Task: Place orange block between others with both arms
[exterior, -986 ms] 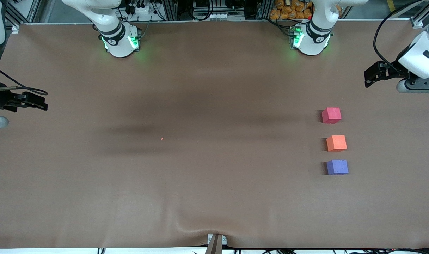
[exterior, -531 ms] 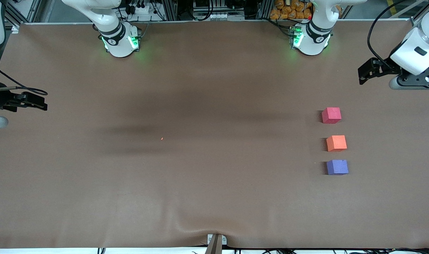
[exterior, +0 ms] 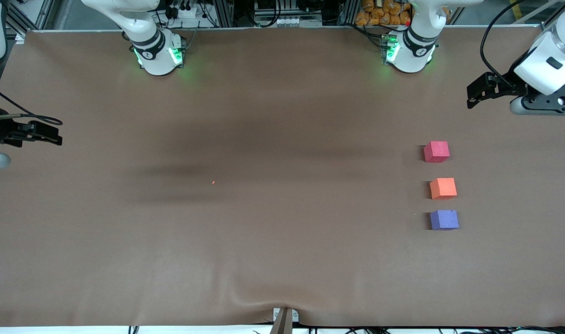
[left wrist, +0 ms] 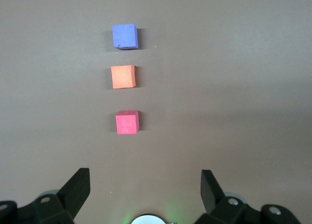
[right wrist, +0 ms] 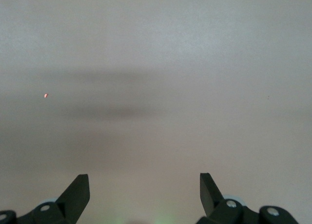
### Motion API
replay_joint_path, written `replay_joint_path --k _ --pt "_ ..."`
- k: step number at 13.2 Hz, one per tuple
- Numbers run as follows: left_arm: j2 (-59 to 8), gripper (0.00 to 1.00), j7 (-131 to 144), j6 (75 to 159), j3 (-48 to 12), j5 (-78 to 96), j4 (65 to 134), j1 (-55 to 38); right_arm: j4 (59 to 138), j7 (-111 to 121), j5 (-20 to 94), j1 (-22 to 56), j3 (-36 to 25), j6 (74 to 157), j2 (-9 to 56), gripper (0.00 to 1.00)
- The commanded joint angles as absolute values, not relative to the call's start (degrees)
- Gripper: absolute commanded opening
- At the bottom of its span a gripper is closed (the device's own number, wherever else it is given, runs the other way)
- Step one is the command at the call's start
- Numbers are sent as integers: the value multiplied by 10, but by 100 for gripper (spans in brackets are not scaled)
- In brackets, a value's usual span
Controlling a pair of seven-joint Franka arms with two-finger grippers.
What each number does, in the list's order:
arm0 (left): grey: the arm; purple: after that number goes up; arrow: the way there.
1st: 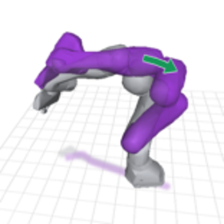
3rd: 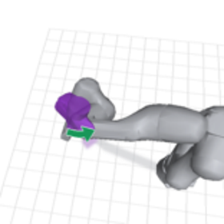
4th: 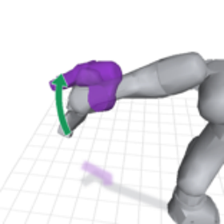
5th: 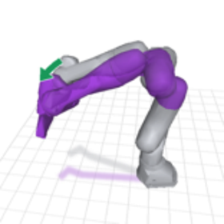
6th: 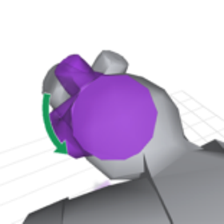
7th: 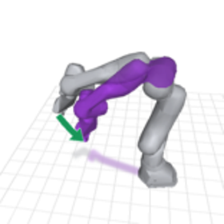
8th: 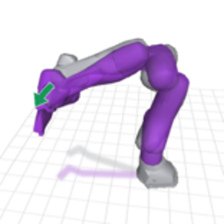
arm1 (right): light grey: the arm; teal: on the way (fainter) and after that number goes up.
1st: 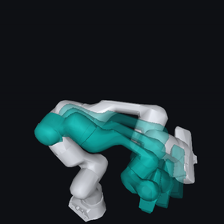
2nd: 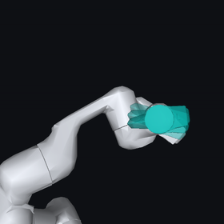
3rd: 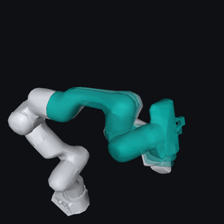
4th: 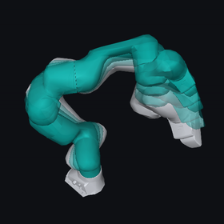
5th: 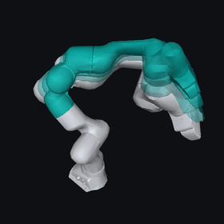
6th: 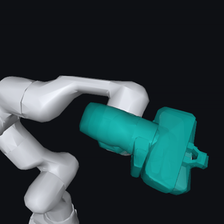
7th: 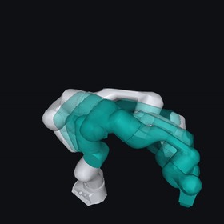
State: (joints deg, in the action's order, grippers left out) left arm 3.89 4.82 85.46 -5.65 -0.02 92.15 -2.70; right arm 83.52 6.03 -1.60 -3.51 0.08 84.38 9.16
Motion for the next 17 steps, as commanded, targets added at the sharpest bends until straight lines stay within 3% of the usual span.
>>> replay_joint_path --k 1,17 --pt "54 100 55 840 -37 -4 925 -26 829 59 -14 -43 6 836 90 100" --pt "42 100 42 835 -25 -3 913 -25 829 58 -14 -43 6 835 88 100"
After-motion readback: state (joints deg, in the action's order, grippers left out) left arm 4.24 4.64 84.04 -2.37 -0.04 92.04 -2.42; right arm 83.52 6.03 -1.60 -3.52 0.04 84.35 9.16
